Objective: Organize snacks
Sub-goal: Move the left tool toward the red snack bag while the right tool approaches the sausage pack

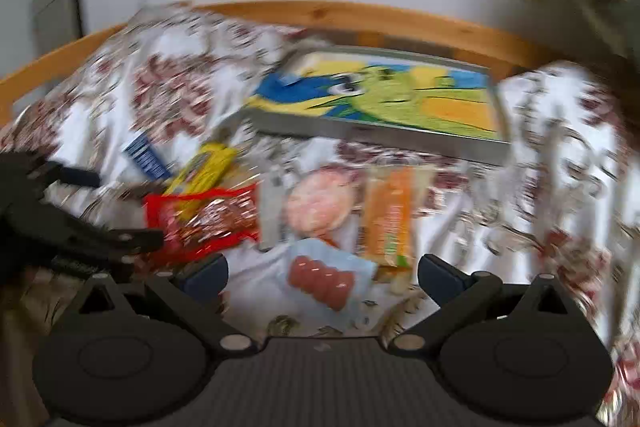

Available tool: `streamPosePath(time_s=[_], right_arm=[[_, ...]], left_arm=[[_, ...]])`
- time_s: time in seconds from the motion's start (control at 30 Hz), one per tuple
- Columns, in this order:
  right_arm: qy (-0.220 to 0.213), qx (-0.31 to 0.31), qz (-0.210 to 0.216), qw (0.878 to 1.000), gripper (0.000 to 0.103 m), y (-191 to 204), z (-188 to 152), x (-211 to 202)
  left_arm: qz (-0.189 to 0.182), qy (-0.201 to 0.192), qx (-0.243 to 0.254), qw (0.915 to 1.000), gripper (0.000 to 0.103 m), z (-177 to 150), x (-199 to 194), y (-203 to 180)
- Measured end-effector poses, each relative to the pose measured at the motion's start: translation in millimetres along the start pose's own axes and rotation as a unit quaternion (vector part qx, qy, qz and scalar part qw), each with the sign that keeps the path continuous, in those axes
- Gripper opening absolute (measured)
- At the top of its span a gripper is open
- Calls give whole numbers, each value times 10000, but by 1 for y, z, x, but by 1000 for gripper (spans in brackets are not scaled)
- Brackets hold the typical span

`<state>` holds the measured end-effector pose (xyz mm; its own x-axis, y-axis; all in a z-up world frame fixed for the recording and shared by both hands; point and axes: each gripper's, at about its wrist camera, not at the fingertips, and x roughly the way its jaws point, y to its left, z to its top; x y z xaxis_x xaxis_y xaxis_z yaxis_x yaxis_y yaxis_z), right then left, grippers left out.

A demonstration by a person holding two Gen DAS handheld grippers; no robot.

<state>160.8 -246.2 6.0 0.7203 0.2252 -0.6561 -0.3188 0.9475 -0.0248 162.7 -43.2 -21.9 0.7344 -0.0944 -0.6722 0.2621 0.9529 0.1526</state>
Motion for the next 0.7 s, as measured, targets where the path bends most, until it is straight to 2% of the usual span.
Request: streamPosePath(time_s=[0.17, 0.23, 0.3, 0.4, 0.53, 0.7], right_arm=[[147, -1116, 430, 9927, 103, 8, 1, 18], [233, -1354, 578, 9888, 103, 10, -1, 26], [295, -1462, 650, 9867, 103, 8, 0, 36], [194, -1659, 534, 9845, 103, 8, 0, 49], [359, -2021, 512, 9774, 103, 5, -3, 71], [541, -2792, 462, 9576, 103, 17, -20, 89]], left_arm=[[-317, 313, 123, 9989, 102, 4, 22, 8], [-321, 338, 281, 9985, 102, 5, 29, 10], [-309, 250, 409, 9984, 102, 7, 35, 11], [-345, 25, 651, 9973, 102, 10, 42, 8], [-469, -251, 1137, 9921, 102, 13, 49, -4], [-512, -294, 1614, 9851, 102, 12, 63, -16]])
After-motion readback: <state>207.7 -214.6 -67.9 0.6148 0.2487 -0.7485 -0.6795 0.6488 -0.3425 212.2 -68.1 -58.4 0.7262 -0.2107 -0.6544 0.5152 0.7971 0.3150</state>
